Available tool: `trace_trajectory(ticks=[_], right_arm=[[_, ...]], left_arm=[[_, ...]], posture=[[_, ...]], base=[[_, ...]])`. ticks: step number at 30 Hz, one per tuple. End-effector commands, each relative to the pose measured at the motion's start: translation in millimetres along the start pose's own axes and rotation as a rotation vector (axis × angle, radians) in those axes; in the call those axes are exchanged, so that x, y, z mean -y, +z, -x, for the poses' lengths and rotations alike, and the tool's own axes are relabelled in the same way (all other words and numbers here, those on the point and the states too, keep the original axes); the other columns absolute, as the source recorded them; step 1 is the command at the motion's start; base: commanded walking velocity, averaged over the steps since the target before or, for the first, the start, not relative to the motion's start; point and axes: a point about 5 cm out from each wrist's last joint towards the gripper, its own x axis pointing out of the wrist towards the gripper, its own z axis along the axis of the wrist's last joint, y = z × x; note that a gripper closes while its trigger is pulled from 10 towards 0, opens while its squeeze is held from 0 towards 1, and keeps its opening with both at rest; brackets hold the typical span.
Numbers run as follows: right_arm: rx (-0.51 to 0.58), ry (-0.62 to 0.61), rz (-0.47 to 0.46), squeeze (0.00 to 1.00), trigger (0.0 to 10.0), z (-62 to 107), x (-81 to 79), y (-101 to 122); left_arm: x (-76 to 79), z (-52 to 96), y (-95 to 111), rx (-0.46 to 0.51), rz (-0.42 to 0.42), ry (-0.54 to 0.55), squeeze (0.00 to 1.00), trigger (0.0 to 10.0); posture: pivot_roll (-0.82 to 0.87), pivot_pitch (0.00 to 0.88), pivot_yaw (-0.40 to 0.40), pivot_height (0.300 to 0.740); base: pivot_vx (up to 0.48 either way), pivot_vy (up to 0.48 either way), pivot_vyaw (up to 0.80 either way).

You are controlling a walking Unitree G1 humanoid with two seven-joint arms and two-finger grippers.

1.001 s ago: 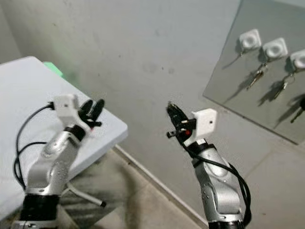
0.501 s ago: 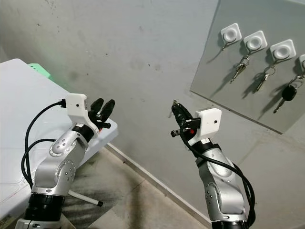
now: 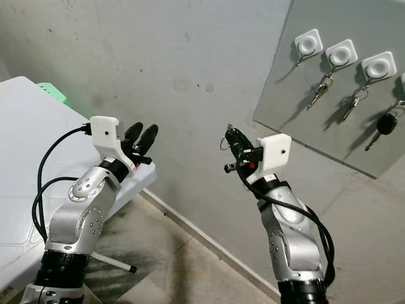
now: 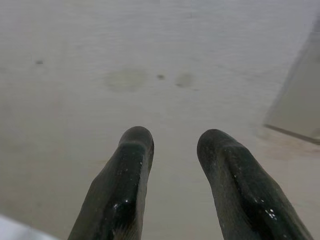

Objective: Hang keys on a hook

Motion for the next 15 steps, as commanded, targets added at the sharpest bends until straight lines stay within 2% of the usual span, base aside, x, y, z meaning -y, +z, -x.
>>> trace_trajectory(ticks=[1,7,10,15], right_arm=[[0.032,0.005,0.019,0.0,10.0,-8.2,3.3,8],[0.066,0.018,0.039,0.0,10.0,-23.1,7.3,17],[0.098,0.017,0.064,0.0,10.0,-36.5,13.1,28],[0.131,-0.012,0.09,0.0,10.0,-45.8,20.9,37]], left_arm=[[13.5,-6.4,11,0.03,-0.036,-0.074,0.0,10.0],[29.5,-14.4,18,0.056,-0.07,-0.162,0.0,10.0],[42.0,-21.6,27,0.084,-0.07,-0.223,0.0,10.0],[51.1,-25.9,36,0.113,-0.064,-0.261,0.0,10.0]], posture=[[0.14,0.0,-0.071,0.736],[0.14,0.0,-0.075,0.736],[0.14,0.0,-0.074,0.736],[0.13,0.0,-0.072,0.736]], base=[[0.0,0.0,0.0],[0.0,0.0,0.0],[0.0,0.0,0.0],[0.0,0.0,0.0]])
